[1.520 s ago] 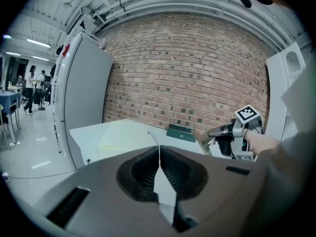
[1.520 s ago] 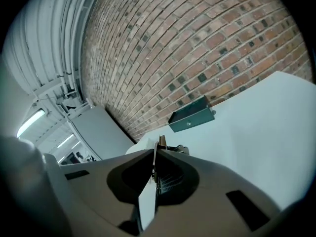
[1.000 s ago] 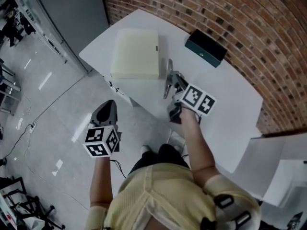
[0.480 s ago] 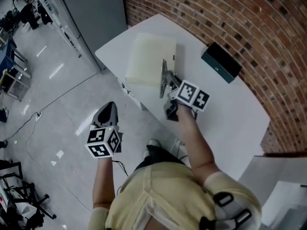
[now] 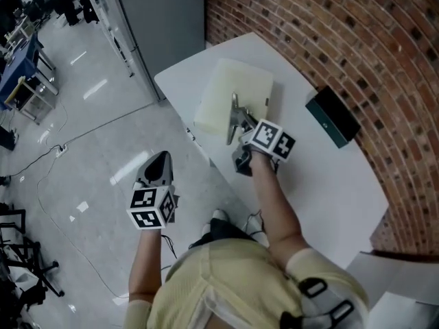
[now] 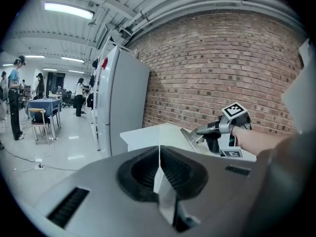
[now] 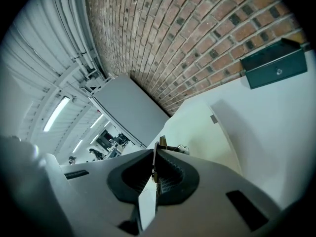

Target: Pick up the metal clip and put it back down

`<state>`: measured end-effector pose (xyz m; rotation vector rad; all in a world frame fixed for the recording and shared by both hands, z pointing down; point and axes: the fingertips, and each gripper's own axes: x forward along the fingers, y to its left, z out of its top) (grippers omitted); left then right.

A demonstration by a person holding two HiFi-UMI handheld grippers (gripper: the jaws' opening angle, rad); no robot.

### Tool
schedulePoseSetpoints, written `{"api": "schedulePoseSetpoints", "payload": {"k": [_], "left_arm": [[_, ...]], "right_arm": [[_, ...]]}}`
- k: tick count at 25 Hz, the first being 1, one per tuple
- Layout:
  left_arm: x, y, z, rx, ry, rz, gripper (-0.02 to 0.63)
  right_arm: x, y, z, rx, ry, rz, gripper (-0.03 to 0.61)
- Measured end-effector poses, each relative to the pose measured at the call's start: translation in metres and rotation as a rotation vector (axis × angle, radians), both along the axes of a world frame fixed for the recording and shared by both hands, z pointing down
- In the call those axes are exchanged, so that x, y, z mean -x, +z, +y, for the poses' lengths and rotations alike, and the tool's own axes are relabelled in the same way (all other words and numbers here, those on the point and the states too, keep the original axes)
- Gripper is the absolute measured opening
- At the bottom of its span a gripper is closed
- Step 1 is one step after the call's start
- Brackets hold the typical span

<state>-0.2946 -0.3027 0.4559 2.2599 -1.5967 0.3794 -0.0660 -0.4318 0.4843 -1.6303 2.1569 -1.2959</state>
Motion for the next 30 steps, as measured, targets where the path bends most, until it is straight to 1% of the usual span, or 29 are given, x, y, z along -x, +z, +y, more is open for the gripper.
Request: {"api": "schedulePoseSetpoints", "payload": {"k": [6, 15, 19, 24, 27, 30], "left_arm": [[0.01, 0.002, -0.01, 0.017, -0.031, -0.011, 0.008], [0.016, 0.008, -0.023, 0.022, -0.037, -0.044, 0.008], [0.016, 0.007, -0.027, 0.026, -0.037, -0.031, 0.008], [0.018, 0.008, -0.031, 0.03, -0.047, -0.029, 0.008], [0.019, 0.009, -0.031, 0.034, -0.049, -0.034, 0.008], [0.022, 0.009, -0.03, 0.039, -0.057, -0.035, 0.008]], "right_arm": [[0.022, 0.007, -0.03, 0.016, -0.035, -0.033, 0.014], [0.037, 0.017, -0.063, 0.037, -0.044, -0.084, 0.014], [0.044, 0.024, -0.071, 0.059, -0.048, -0.1, 0.014], [0.047, 0.033, -0.074, 0.087, -0.04, -0.05, 0.014], [0.048, 0.032, -0.076, 0.072, -0.036, -0.024, 0.014], [0.048, 0.031, -0.077, 0.049, -0.042, 0.049, 0.014]]}}
